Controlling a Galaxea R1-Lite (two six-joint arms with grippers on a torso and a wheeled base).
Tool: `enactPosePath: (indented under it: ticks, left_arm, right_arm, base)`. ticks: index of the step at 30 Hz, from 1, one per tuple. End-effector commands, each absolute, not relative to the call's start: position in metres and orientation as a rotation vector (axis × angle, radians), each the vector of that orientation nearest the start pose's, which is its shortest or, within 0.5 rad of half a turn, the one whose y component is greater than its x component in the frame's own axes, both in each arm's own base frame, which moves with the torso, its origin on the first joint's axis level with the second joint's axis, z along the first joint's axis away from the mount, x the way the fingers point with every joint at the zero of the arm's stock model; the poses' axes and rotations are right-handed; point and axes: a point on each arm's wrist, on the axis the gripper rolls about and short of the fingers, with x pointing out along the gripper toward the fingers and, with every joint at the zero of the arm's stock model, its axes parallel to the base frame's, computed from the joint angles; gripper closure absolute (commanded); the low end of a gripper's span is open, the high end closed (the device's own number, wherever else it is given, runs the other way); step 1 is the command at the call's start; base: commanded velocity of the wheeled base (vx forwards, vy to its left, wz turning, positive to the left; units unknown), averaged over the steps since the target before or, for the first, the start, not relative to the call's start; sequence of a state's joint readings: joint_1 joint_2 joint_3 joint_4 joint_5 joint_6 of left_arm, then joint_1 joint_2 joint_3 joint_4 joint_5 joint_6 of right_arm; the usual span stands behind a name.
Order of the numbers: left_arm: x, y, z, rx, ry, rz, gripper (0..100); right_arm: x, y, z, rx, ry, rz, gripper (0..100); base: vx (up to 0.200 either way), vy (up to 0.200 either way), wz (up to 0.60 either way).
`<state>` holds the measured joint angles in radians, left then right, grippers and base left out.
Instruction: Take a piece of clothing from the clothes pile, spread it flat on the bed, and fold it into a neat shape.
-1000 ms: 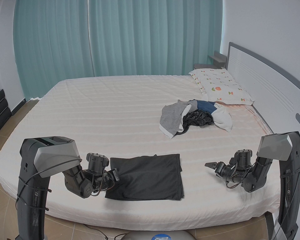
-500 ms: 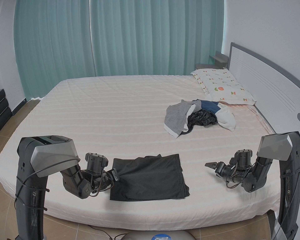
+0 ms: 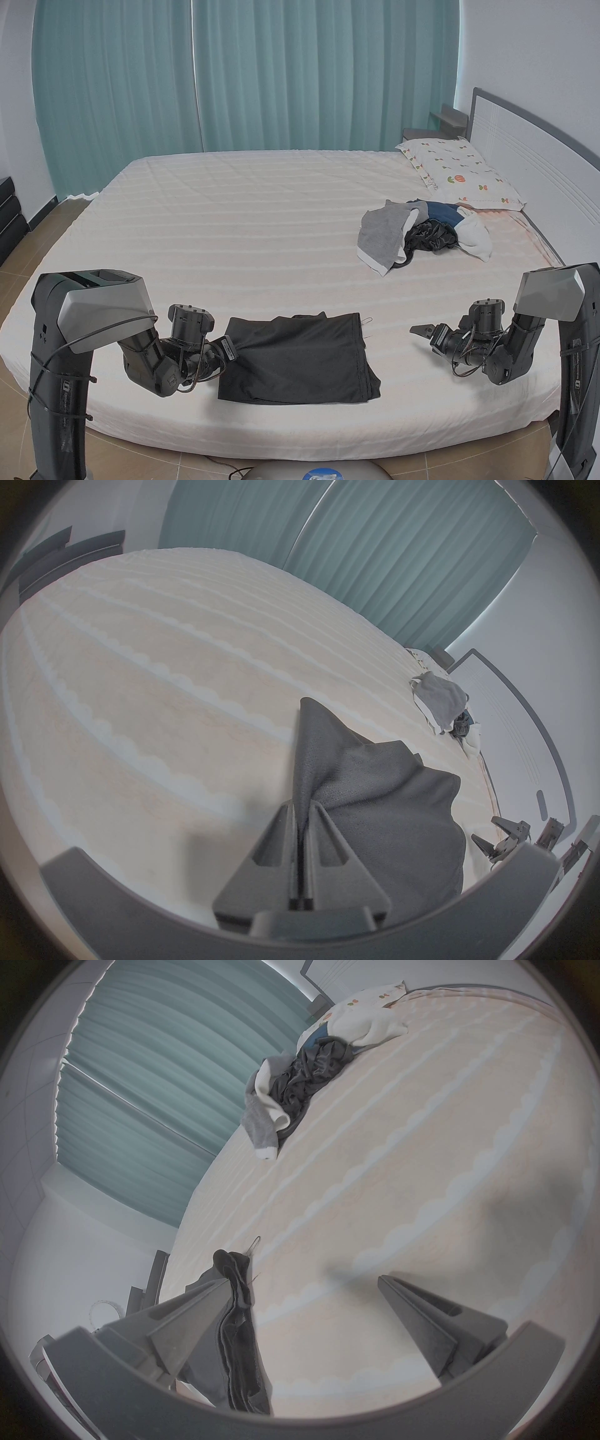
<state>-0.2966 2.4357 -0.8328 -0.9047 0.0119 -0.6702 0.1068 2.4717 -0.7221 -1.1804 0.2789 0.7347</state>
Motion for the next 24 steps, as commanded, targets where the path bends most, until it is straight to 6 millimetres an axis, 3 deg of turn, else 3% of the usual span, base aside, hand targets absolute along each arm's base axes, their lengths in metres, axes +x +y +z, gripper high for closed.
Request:
enactPosePath:
  ticks: [1,24]
  left_arm:
    - [0.3603,-0.1090,-0.0480,-0.533,0.752,-0.028,100]
    - [0.3539,-0.1069,-0.0494,-0.532,0.769,-0.012,100]
  right_arm:
    - [0.3614,0.0452,-0.0536,0.754,0.683,0.150,0]
    - [0.3610,0.0452,-0.0538,0.754,0.684,0.150,0]
  base:
    - [0.000,0.200,0.00]
    - [0.000,0.200,0.00]
